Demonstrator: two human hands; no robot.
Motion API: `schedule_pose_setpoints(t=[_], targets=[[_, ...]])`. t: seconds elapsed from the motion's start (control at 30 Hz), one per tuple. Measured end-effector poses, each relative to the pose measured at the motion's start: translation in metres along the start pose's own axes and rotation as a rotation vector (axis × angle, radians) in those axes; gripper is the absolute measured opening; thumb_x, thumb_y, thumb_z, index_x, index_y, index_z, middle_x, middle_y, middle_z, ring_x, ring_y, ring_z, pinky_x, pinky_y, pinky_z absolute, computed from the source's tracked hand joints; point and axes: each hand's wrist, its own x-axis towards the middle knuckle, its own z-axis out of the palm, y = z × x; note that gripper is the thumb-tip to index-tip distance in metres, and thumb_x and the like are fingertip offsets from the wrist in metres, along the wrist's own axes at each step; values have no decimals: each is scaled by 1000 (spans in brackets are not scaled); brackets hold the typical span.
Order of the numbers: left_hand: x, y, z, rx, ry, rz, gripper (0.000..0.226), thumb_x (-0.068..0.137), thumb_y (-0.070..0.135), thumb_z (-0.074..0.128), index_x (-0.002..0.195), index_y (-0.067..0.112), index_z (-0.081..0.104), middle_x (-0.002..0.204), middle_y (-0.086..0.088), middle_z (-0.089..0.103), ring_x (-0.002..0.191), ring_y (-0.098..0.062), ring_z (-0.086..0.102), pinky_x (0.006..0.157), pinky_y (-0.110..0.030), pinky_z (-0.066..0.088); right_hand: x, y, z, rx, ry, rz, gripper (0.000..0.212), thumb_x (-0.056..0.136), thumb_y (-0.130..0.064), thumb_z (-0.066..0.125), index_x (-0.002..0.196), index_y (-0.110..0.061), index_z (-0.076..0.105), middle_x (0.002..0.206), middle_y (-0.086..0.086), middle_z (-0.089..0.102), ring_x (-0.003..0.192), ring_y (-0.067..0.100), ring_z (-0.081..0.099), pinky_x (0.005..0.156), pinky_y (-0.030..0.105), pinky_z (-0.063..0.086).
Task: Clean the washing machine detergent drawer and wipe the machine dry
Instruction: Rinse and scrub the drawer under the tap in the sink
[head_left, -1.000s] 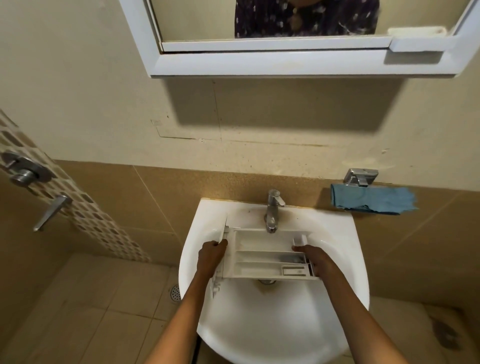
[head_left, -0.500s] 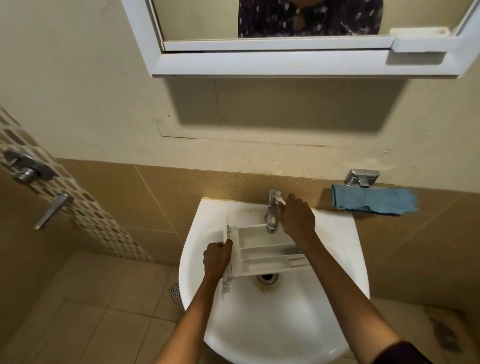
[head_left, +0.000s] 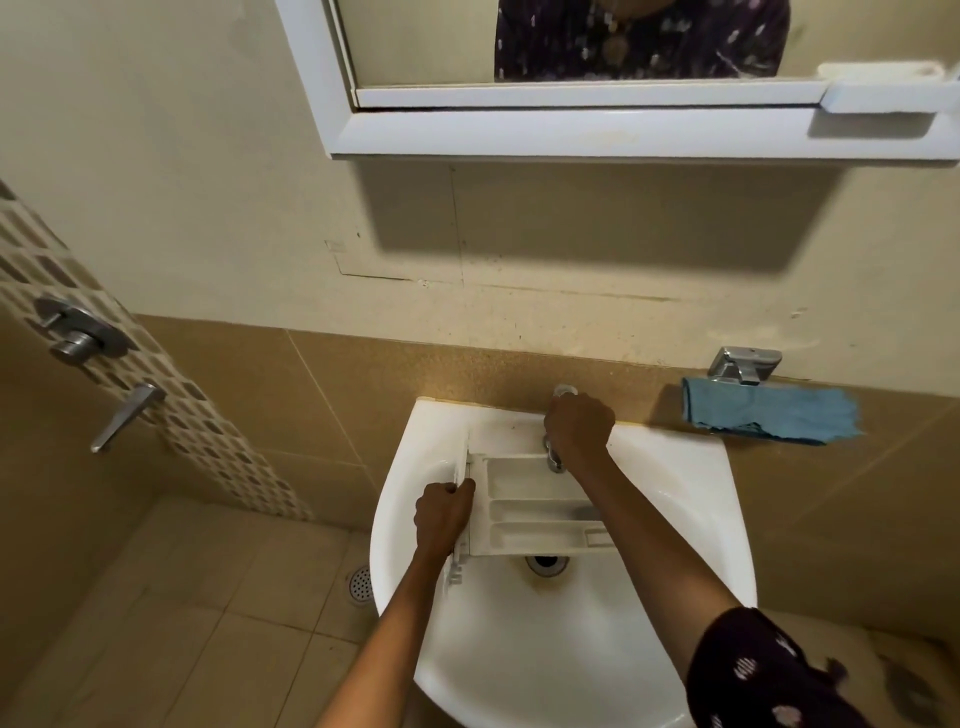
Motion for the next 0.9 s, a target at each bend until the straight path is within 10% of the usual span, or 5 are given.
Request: schedule_pose_setpoints(t=[0.53, 0.6, 0.7, 0.9], targets=[[-20, 28, -35, 283, 123, 266, 29, 81, 22, 57, 59, 15, 40, 59, 3, 43, 74, -27, 51, 66, -27, 34, -53, 10, -16, 53, -75, 18, 55, 99, -47, 26, 108, -7, 62, 104, 13, 67, 97, 31, 63, 74, 29, 41], [-26, 34, -42, 367, 107, 369, 15, 81, 24, 59, 80, 9, 58, 75, -4, 57, 87, -31, 58, 69, -30, 40, -53, 5, -27, 211, -99, 63, 64, 96, -55, 23, 101, -6, 64, 97, 13, 68, 90, 30, 64, 72, 30, 43], [-37, 46, -50, 503, 52, 476, 56, 82, 29, 64, 134, 13, 49, 122, -7, 56, 116, -24, 52, 92, -30, 40, -51, -3, -53, 598, -202, 102, 70, 93, -61, 18, 91, -9, 64, 80, 9, 65, 68, 27, 63, 65, 32, 51], [-61, 72, -61, 722, -59, 766, 70, 74, 29, 68, 139, 28, 42, 117, 1, 54, 111, -18, 49, 83, -27, 40, -57, 12, -98, 866, -592, 103, 48, 88, -54, 50, 103, -9, 58, 82, 8, 63, 63, 19, 62, 45, 21, 47]])
